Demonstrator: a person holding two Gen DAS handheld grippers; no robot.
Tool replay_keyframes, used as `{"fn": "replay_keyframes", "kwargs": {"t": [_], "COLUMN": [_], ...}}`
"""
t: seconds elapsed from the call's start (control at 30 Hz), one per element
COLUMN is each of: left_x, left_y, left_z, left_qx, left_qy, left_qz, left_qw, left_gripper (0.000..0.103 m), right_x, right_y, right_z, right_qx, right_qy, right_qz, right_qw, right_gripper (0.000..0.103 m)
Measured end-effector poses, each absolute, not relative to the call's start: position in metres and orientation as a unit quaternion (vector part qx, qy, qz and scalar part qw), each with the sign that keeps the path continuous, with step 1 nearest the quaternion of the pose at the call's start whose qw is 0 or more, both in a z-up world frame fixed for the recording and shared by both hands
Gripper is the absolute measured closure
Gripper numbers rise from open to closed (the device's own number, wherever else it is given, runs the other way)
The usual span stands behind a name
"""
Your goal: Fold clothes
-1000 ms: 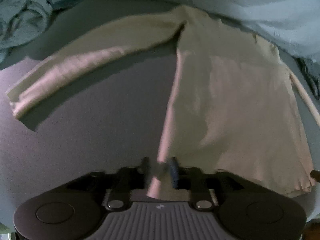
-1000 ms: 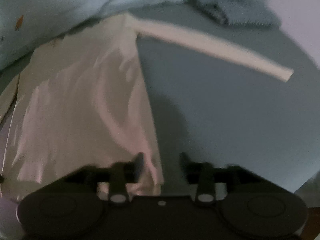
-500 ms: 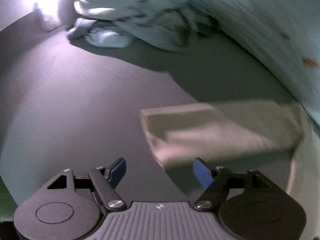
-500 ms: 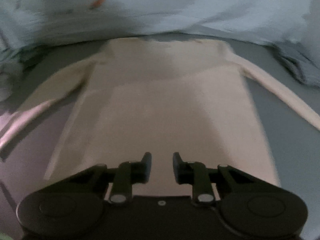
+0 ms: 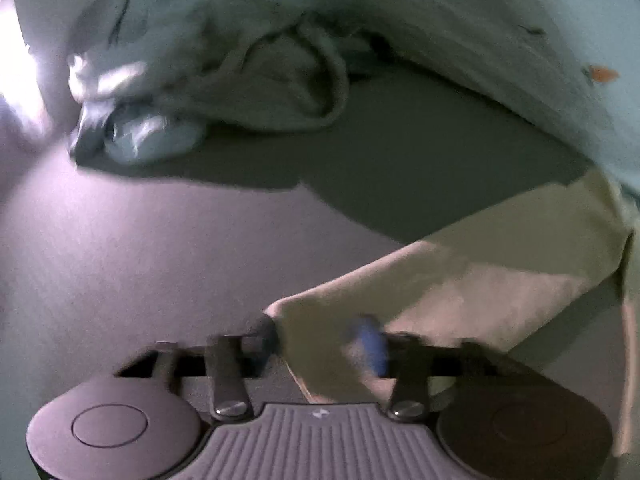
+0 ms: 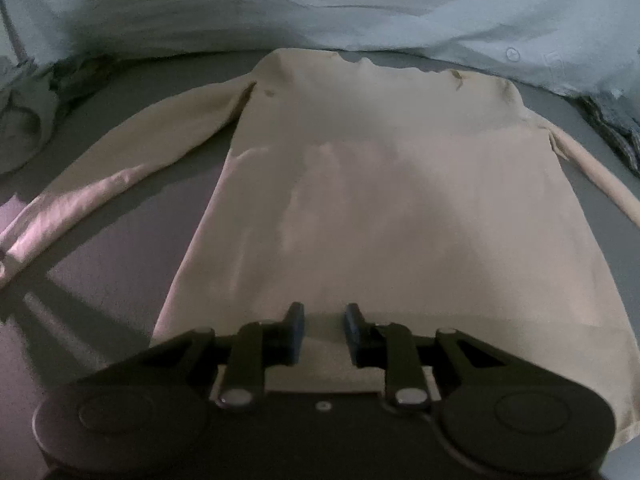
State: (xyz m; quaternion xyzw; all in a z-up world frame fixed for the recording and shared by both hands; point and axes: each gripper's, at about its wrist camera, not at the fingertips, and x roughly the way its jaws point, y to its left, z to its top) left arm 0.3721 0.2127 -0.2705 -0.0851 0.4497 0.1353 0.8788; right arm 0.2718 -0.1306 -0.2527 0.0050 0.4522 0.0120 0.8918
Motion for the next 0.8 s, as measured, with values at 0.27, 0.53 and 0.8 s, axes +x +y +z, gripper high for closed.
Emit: {"fn": "replay_keyframes", "kwargs": {"t": [0.27, 0.53, 0.8], "left_x": [0.378, 0.38, 0.406], "left_y": [0.201, 0.122, -0.082], "left_z": [-0.259, -0.188, -0.09], "left_qx": [-0.112, -0.105, -0.111], "left_qy": [0.444, 0.38, 0.296], "left_qz": [0.128, 0.056, -0.168], "left_qw": [0.88, 0.917, 0.934], "left_gripper": [0.1, 0.101, 0.101], "right_x": [0.273, 0.273, 0.24], "right_y": [-0.131, -0.156, -0.252], "right_z": [-0.258, -0.252, -0.207], "right_qx": [0.006, 0.03, -0.011], "right_qy": [0.437, 0.444, 0.358], "right_qz": [0.017, 0.06, 0.008], "right_qw": [0.899, 0.894, 0.934], "right_gripper": [0.071, 0.074, 0.074]}}
